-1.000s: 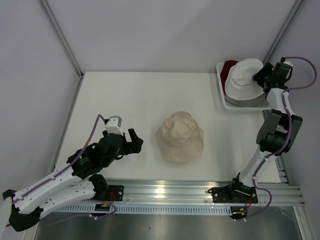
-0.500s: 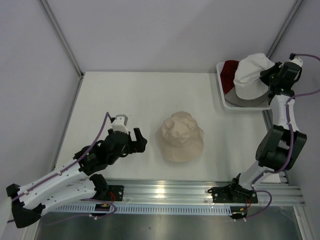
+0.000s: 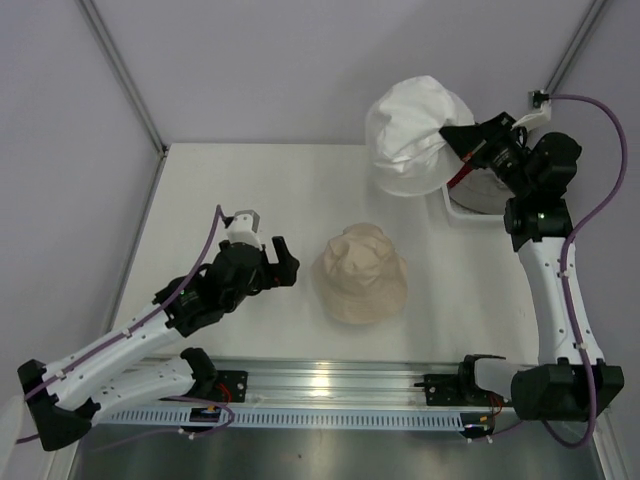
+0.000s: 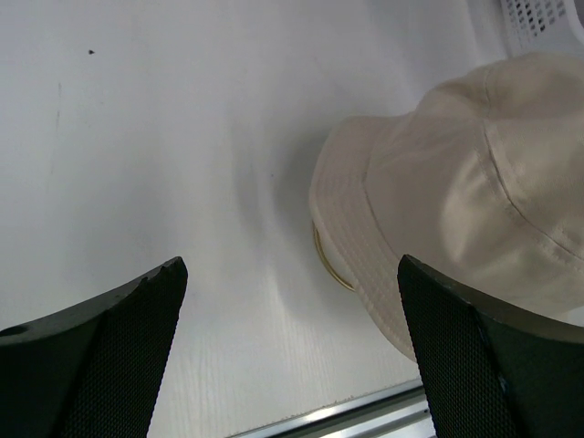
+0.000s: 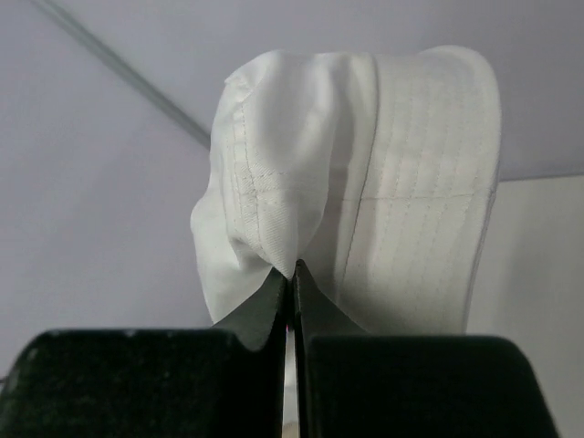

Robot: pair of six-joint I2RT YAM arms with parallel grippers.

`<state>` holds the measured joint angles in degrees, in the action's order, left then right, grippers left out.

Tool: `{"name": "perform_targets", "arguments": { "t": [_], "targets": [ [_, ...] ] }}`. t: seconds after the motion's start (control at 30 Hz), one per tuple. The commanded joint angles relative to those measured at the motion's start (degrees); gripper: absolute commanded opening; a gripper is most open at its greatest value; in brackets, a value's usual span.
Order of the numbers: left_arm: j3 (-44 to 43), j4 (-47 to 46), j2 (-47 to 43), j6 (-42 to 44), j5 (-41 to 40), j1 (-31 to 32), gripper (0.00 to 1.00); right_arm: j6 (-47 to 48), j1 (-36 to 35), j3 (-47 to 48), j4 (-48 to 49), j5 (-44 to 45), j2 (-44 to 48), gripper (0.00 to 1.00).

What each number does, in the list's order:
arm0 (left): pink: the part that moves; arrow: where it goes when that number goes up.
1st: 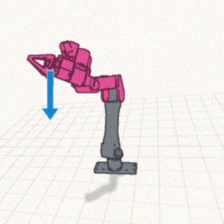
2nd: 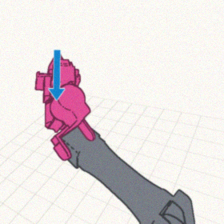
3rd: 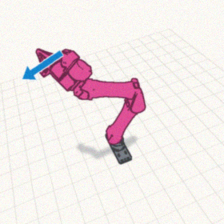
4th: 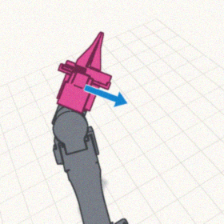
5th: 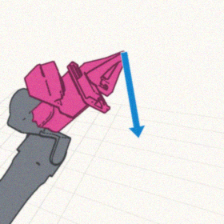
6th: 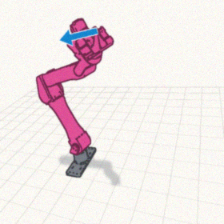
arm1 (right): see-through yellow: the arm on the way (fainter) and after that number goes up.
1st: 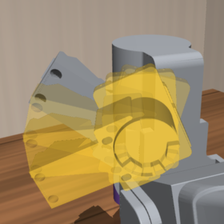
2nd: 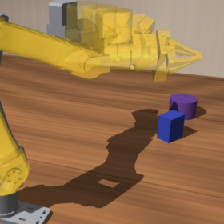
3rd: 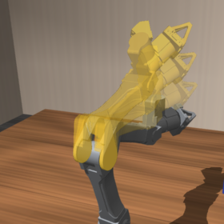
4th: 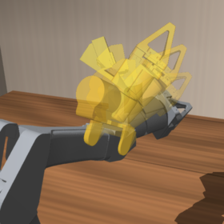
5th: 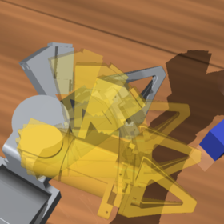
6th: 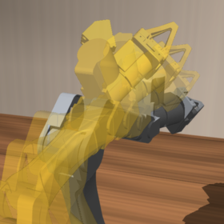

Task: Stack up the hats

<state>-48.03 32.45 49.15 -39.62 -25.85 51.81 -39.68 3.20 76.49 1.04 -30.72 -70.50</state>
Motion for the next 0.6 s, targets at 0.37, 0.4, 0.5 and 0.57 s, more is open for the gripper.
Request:
{"name": "perform_targets", "arguments": {
  "t": [0.37, 0.4, 0.5, 0.57],
  "targets": [
    [5.76, 1.82, -13.72, 3.32, -2.27, -11.72, 1.0, -12.08, -14.97, -5.1, -10.35, -10.41, 15.99, 0.0],
    [5.23, 2.53, -13.99, 3.58, -2.63, -12.17, 0.99, -11.91, -15.5, -5.9, -11.66, -9.54, 16.62, 0.0],
    [4.44, 3.33, -15.39, 4.37, -2.28, -13.05, 0.99, -12.87, -17.17, -10.56, -13.61, -9.36, 19.42, 0.0],
    [4.79, 2.71, -16.79, 4.2, -1.23, -13.05, 1.0, -14.62, -17.79, -14.15, -12.56, -9.97, 20.66, 0.0]
  ]
}}
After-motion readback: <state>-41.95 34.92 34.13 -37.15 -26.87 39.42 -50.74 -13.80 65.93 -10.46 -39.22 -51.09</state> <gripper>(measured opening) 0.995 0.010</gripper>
